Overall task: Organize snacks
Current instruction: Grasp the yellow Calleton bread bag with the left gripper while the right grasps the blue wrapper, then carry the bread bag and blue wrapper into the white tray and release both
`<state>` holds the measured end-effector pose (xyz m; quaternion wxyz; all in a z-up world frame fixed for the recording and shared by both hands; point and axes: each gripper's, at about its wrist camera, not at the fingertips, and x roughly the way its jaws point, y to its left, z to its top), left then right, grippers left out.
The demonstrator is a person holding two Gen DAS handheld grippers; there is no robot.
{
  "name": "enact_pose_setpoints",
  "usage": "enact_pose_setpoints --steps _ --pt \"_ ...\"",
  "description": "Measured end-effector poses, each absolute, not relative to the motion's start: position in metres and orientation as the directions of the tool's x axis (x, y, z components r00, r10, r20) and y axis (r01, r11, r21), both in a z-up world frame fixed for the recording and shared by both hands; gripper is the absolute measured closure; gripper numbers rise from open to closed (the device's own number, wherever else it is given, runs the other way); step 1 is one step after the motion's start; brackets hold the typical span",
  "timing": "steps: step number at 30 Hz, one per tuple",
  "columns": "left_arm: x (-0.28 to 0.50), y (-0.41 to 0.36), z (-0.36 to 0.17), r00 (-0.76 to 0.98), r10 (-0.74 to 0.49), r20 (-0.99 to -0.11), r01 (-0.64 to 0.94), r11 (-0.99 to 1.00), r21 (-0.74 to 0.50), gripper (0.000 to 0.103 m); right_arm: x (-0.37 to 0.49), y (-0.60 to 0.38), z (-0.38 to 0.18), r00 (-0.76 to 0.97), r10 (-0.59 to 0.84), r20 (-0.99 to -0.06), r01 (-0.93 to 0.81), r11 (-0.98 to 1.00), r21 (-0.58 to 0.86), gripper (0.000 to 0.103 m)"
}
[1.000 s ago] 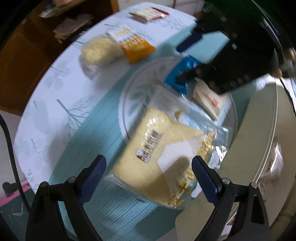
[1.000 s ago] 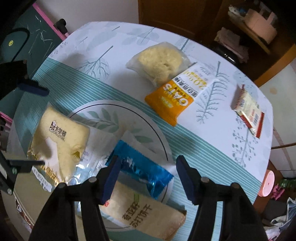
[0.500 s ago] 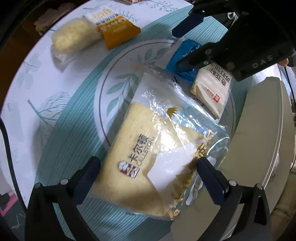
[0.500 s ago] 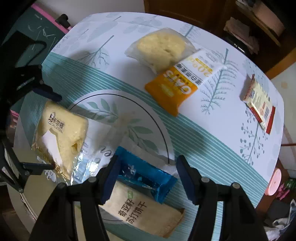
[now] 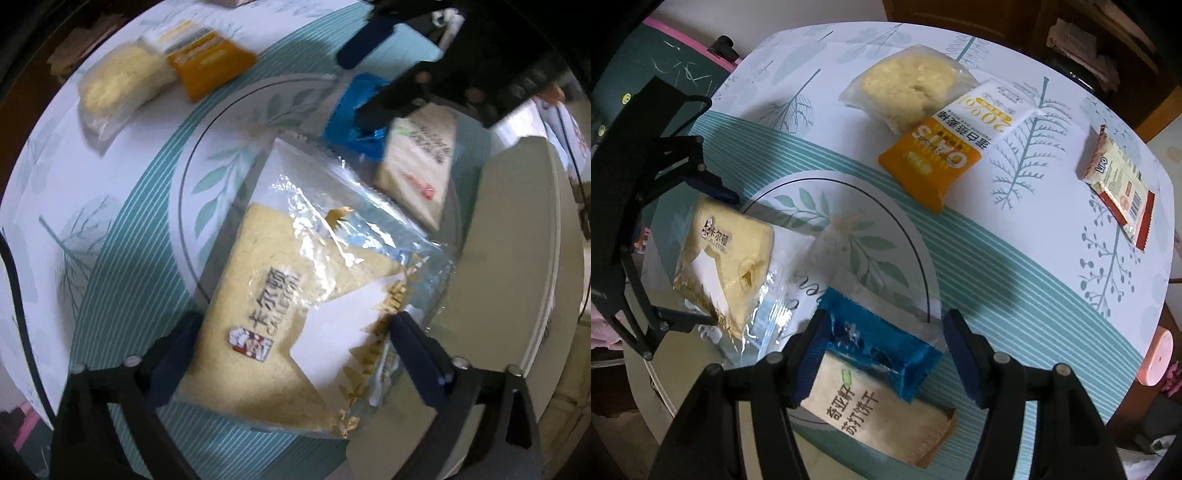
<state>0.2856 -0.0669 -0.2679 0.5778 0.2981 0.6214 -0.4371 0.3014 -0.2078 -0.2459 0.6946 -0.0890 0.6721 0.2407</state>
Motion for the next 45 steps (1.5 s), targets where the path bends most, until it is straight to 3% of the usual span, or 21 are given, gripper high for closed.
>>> enact_pose_setpoints --steps 2,5,12,16,23,29,35,45 --pt "0.285 -0.064 -0.259 -0.137 -0.183 -0.973 0.877 0.435 -0.206 0.029 0.300 -0.213 -0.245 -0.019 0.220 -0.975 -0.457 0.865 0.204 0.039" --pt "0.296 -0.054 -0.250 -0.142 -0.220 -0.965 0.843 0.484 -0.234 0.049 0.296 -0.214 -0.241 -0.020 0.236 -0.972 -0.479 0.851 0.216 0.039" --pt "0.294 -0.037 -0.240 -0.062 -0.236 -0.970 0.828 0.531 -0.182 0.056 0.274 -0.194 -0.245 0.010 0.167 -0.986 -0.613 0.780 0.126 0.039" --pt "0.298 -0.026 -0.231 0.023 -0.225 -0.974 0.777 0.617 -0.124 0.059 0.281 -0.196 -0.249 0.034 0.158 -0.987 -0.577 0.810 0.110 0.040" --pt "0.300 -0.020 -0.204 0.171 -0.146 -0.974 0.640 0.768 -0.003 0.062 0.294 -0.202 -0.246 0.098 0.140 -0.985 -0.510 0.857 0.071 0.075" --pt "0.279 -0.011 -0.216 0.206 -0.144 -0.968 0.551 0.834 -0.007 0.063 0.289 -0.190 -0.244 0.176 0.117 -0.977 -0.475 0.880 0.020 0.079" --pt "0.263 -0.005 -0.190 0.277 -0.214 -0.937 0.470 0.881 -0.063 0.067 0.274 -0.194 -0.212 0.266 0.166 -0.949 -0.419 0.907 0.041 0.080" --pt "0.181 0.019 -0.078 0.529 -0.273 -0.803 0.384 0.921 -0.060 0.068 0.184 -0.192 -0.109 0.480 0.282 -0.831 -0.356 0.928 0.110 0.080"
